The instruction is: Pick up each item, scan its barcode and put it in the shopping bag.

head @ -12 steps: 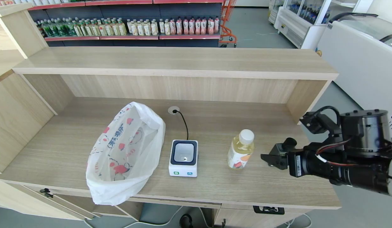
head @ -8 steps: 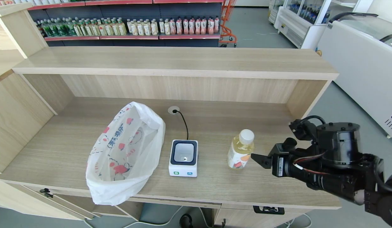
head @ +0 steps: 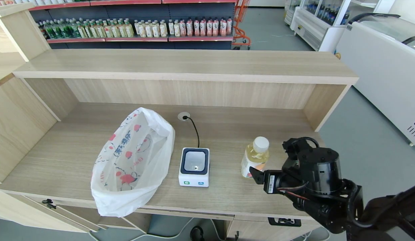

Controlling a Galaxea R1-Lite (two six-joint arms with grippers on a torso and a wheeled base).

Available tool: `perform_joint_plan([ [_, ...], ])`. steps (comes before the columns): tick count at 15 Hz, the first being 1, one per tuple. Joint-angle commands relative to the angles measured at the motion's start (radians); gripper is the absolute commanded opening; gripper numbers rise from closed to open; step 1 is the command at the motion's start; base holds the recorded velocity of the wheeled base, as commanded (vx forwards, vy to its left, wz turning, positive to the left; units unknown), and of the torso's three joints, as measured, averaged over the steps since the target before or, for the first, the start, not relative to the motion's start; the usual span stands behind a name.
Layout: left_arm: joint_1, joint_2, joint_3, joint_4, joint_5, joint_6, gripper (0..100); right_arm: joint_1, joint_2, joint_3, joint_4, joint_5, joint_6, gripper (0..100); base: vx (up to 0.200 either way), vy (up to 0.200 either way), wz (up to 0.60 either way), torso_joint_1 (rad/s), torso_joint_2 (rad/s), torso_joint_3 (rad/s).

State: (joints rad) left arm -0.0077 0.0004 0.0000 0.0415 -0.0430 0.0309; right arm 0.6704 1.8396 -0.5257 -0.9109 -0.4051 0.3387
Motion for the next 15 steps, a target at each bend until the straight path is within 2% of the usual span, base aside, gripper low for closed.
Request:
perform_joint_plan([
  [1,0.000,0.000,0.000,0.000,0.000,0.000,100,0.005,0.081,-0.019,-0.039,-0.001,-0.004,100,0.000,0.000,0.00,0.000,0.00,0.000],
  [5,0.000,0.000,0.000,0.000,0.000,0.000,100,0.000,0.170,-0.068,-0.118,0.000,-0.060,100,0.000,0.000,0.00,0.000,0.00,0.000],
  [15,0.000,0.000,0.000,0.000,0.000,0.000,100,0.020,0.296,-0.224,-0.151,0.003,-0.121,100,0.000,0.000,0.00,0.000,0.00,0.000],
])
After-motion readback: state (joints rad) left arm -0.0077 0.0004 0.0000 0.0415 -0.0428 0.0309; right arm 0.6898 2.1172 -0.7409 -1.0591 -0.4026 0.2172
